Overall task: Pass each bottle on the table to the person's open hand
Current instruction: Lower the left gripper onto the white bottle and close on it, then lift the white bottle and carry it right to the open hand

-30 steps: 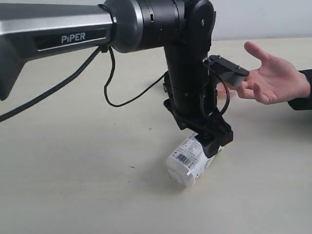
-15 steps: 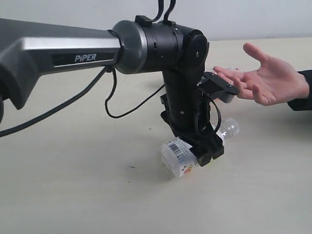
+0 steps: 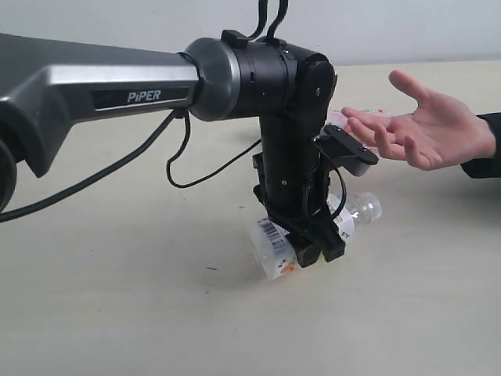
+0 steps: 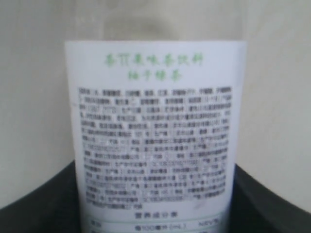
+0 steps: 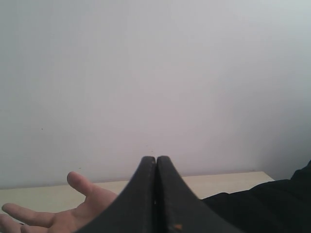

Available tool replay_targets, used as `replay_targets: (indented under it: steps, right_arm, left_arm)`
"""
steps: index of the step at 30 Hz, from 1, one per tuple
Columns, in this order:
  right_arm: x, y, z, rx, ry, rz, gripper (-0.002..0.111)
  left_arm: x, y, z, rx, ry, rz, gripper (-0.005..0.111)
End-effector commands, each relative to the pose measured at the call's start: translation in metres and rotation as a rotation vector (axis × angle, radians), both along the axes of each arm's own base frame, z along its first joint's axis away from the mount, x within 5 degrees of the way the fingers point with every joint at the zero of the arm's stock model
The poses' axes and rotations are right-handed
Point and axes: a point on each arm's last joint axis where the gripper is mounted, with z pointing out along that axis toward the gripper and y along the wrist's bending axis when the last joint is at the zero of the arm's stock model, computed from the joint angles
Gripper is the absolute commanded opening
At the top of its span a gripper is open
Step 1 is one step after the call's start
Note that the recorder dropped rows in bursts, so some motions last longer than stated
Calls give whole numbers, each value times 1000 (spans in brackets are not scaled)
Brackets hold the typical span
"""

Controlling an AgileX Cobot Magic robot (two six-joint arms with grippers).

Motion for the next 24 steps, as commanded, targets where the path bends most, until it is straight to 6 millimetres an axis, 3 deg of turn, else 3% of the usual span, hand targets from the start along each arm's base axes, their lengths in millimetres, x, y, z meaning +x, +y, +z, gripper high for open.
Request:
replay_targets:
  steps: [1, 6, 14, 21, 24]
  right_arm:
    - [0, 0, -1, -4, -2, -6, 0]
    - [0, 0, -1, -4, -2, -6, 0]
    - [0, 0, -1, -4, -2, -6, 0]
    - [0, 0, -1, -1, -3, -5, 0]
    - [0, 0, -1, -1, -3, -5, 0]
  left_arm:
    - [1, 2, 38, -19, -33, -9, 1]
    - [-4, 4, 84, -107, -100, -7, 1]
    - [-14, 12, 155, -320, -181, 234, 1]
    - [-12, 8, 173, -470, -183, 455, 1]
    - [-13, -12, 174, -638, -109, 595, 1]
